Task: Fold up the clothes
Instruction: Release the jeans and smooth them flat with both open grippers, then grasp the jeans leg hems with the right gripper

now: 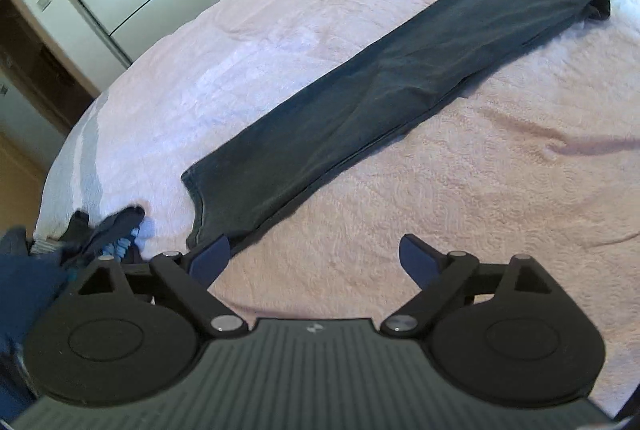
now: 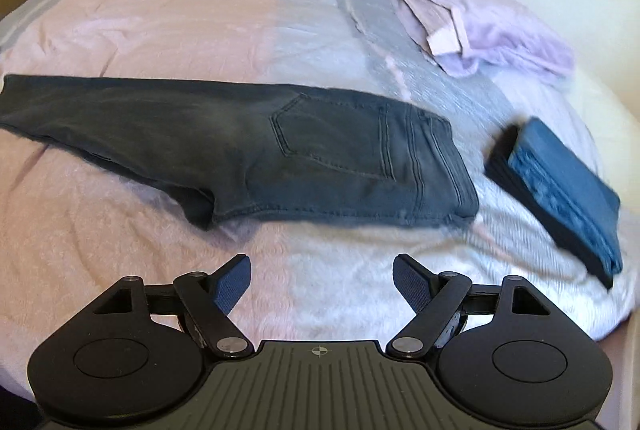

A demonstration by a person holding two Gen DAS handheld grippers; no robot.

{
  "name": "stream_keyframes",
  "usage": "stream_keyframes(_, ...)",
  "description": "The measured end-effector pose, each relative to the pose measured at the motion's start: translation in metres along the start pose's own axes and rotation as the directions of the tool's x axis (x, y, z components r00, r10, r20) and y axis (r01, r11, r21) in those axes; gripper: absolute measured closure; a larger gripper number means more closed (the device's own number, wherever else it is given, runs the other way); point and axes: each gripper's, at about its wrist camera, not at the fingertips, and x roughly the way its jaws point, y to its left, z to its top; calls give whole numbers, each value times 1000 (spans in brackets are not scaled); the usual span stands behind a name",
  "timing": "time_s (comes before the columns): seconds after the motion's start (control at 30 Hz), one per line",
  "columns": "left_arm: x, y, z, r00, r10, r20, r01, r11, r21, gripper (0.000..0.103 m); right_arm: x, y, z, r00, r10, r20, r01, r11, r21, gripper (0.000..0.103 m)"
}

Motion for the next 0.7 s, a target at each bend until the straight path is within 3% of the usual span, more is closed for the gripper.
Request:
stream_keyframes(0.33,-18,12,-27,999,49,-5,-50,998,-35,12,8,40,12,998,60,7,-59,994,-90,22)
stream_keyframes(0.5,-12,25,-39,997,69,-25,-70,997,-45,12,18,70,28,994,100,51,-91,985,-145,22)
stream_keyframes(0.6,-6,37,-40,996,92,-17,-92,994,-53,12,22,110,45,978,166,124,-136,965,-223,22)
stream_keyframes(0.7,4,49,-40,990,137,17,-137,990,-27,12,34,171,61,947,272,174,-195,911,-362,22)
